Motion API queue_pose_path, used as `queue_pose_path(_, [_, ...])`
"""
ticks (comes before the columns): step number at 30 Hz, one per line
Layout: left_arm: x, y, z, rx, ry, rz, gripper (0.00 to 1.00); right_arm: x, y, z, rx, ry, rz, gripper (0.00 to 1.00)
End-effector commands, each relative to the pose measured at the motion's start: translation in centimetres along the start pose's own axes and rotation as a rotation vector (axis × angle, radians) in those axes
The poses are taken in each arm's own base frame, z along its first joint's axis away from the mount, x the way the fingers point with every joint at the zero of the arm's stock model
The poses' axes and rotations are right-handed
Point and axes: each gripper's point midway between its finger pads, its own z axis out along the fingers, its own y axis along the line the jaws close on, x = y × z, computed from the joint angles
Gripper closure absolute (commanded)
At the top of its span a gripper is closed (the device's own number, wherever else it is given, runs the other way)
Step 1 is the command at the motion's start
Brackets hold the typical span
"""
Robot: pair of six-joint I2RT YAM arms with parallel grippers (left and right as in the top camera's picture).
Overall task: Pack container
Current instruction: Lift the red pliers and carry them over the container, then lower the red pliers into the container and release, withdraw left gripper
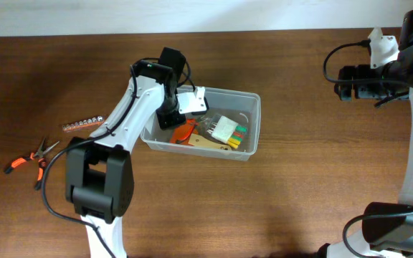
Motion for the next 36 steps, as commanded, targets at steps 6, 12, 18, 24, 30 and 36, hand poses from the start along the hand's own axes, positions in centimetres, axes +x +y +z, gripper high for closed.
queue_pose_path(6, [0.2,-0.4,1.3,0.051,0.003,-0.022,0.52,0.1,0.0,0.3,-0.006,0.006,0.007,0.01])
queue_pose_path(12, [0.2,-0.1,-1.5,0.004,-0.012,-0.105,0.40,0.1,0.0,0.3,-0.006,0.007,0.007,0.02])
queue_pose_path(18, [3.6,-0.6,-3.9,-0.002,0.063,-0.231,0.40,0.1,0.0,0.3,-0.006,0.007,0.007,0.01])
queue_pose_path(24, [5.2,-2.3,-4.1,0.074,0.120,-0.300,0.43,0.1,0.0,0.3,-0.006,0.007,0.007,0.02])
queue_pose_path(30, [5.6,-3.1,-4.2,0.098,0.141,-0.347,0.43,0.1,-0.1,0.3,-0.003,0.008,0.007,0.02])
queue_pose_path(36, [5.6,-4.0,-4.4,0.134,0.151,-0.398,0.43,0.1,-0.1,0.3,-0.002,0.007,0.007,0.02])
